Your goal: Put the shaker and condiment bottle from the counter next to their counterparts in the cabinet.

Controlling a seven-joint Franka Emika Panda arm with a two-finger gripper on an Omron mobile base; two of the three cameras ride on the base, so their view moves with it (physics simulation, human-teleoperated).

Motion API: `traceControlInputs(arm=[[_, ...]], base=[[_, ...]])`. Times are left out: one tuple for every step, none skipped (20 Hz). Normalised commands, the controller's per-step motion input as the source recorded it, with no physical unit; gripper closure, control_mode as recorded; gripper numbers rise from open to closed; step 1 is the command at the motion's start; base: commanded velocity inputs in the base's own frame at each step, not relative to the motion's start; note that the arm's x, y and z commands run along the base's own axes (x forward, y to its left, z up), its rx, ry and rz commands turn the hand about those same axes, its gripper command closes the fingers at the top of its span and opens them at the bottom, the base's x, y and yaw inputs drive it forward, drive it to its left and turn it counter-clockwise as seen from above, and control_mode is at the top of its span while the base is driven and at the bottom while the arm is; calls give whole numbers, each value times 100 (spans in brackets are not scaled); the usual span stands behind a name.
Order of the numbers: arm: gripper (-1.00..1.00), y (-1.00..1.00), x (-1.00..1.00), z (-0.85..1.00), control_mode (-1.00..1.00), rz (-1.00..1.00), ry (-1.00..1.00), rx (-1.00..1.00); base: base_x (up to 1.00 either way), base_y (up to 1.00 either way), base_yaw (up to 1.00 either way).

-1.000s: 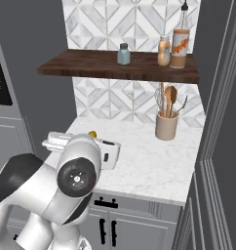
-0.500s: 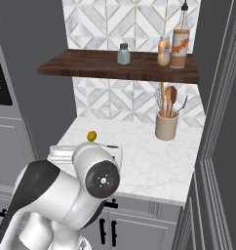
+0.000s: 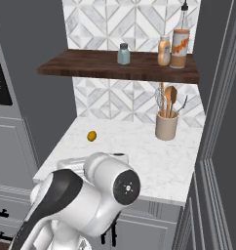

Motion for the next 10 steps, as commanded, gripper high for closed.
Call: traceControlInputs(arm=[[-100, 0, 0, -50, -100, 21, -11, 0], [-100, 0, 0, -56, -100, 21, -13, 0], [-100, 0, 0, -55, -100, 21, -16, 0], [-100, 0, 0, -57, -100, 21, -19, 0], [-100, 0, 0, -60, -100, 20, -20, 0], [-100, 0, 0, -59, -100, 19, -20, 0], [-100, 0, 1, -61, -100, 18, -22, 0], [-100, 0, 1, -60, -100, 17, -24, 0], [-100, 2, 0, -55, -100, 17, -22, 0], [-100, 6, 0, -40, -100, 18, -7, 0]], base=[[0, 0, 0], [0, 0, 0], [0, 0, 0], [0, 0, 0], [0, 0, 0], [0, 0, 0], [0, 0, 0], [0, 0, 0], [0, 0, 0], [0, 0, 0]])
